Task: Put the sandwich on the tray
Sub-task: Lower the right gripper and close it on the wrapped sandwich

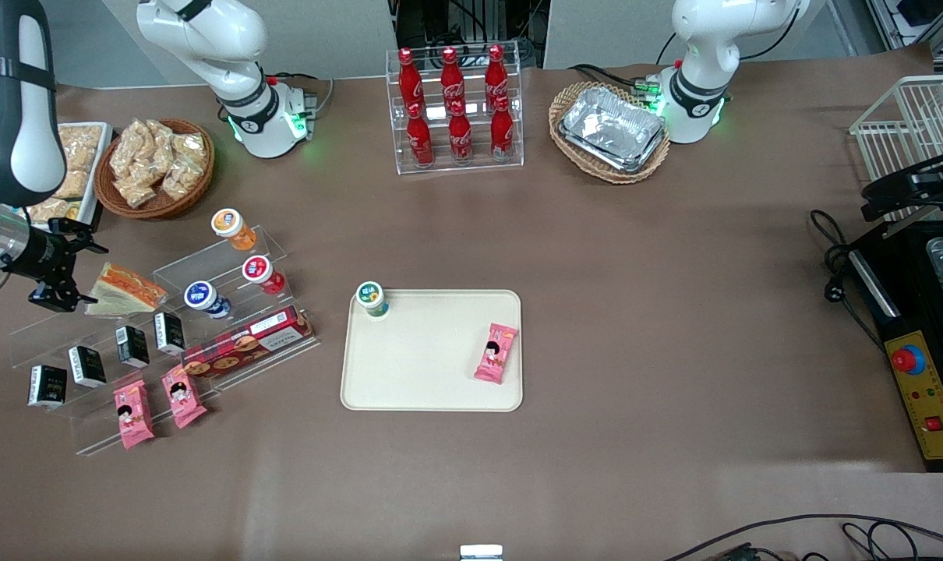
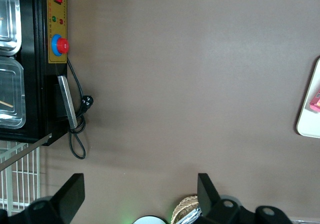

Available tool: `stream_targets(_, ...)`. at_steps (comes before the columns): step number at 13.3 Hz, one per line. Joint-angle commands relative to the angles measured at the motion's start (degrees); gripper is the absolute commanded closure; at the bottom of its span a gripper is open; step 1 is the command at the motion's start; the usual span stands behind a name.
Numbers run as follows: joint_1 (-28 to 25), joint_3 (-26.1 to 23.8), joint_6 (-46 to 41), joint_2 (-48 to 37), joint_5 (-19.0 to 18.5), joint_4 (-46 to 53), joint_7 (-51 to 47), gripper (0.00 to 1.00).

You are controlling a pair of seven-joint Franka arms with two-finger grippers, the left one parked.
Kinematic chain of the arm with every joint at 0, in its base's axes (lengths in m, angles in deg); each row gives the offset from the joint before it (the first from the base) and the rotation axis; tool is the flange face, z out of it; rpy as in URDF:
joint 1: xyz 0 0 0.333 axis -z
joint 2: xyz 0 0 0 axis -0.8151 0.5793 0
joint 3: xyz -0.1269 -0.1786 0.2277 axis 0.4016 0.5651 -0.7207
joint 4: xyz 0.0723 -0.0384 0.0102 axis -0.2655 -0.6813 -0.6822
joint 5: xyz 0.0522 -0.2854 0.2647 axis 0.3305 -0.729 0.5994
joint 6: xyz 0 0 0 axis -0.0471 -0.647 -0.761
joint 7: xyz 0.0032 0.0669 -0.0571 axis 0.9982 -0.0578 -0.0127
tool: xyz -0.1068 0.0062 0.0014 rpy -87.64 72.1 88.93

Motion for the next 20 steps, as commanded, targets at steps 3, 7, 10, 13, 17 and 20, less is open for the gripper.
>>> stream_targets(3, 1.3, -0.53, 8.72, -4.67, -1.0, -9.05, -1.17, 0.0)
stream_targets(7, 2.36, -0.53, 13.47, -4.5, -1.79, -11.77, -1.17, 0.0)
stream_targets(10, 2.36, -0.53, 16.81, -4.32, -1.79, -13.62, -1.25, 0.0)
stream_targets(13, 2.27, -0.62, 19.36, -3.97, -1.79, -14.49, -2.74, 0.27)
stream_targets(17, 2.27, -0.62, 22.0, -3.71, -1.79, -15.64, -2.75, 0.42)
stream_targets(20, 2.27, -0.71, 22.18, -3.88, -1.79, -15.47, -1.88, 0.75)
